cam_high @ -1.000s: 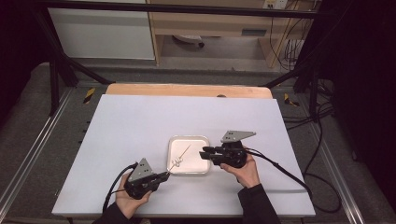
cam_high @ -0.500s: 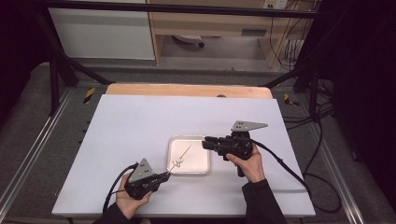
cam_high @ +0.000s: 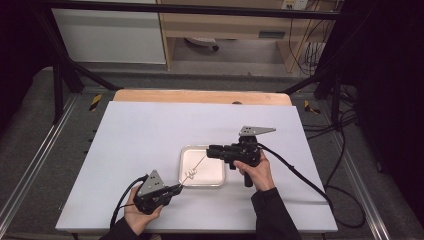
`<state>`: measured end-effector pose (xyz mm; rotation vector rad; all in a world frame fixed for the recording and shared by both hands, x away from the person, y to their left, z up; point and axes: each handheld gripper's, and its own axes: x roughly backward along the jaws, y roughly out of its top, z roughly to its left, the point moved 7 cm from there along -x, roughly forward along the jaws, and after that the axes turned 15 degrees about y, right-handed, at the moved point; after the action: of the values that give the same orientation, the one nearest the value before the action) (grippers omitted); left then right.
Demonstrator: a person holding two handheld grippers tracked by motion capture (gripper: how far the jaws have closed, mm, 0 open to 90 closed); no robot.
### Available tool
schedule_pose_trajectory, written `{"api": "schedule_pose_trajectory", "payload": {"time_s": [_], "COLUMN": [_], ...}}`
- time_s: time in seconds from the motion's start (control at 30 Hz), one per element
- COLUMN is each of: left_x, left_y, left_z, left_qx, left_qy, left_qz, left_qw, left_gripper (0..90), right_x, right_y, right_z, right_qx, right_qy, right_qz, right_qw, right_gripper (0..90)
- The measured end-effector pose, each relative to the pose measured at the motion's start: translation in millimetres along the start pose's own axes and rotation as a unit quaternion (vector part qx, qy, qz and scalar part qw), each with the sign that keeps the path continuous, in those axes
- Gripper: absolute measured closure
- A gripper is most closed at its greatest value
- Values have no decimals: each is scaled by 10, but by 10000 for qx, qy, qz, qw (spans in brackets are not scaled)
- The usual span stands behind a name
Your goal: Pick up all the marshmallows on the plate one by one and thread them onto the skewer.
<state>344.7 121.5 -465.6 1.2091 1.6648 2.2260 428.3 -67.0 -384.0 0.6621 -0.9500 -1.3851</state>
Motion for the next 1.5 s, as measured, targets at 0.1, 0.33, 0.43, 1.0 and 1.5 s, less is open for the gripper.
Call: {"api": "schedule_pose_trajectory", "payload": {"time_s": [0.1,0.33,0.43,1.0,1.5], "left_x": [2,3,4,-10,-19], "left_y": [1,4,4,-14,-23], "left_z": [0,-9,-12,-34,-51], "left_qx": [-3,-6,-15,-39,35], "left_qy": [0,-2,-12,-42,-65], "left_qz": [-3,-14,-18,7,10], "left_qw": [10000,10000,10000,10000,10000], "left_gripper": [881,881,881,882,883], "right_x": [-11,-28,-45,-129,-191], "right_y": [-2,-10,-24,-114,-186], "right_z": [-7,-8,-17,9,80], "right_qx": [-23,-71,-102,-201,-103], "right_qy": [28,106,129,263,294], "right_qz": [5,3,23,53,-42], "right_qw": [10000,9999,9999,9994,9995], "right_gripper": [720,721,721,755,776]}}
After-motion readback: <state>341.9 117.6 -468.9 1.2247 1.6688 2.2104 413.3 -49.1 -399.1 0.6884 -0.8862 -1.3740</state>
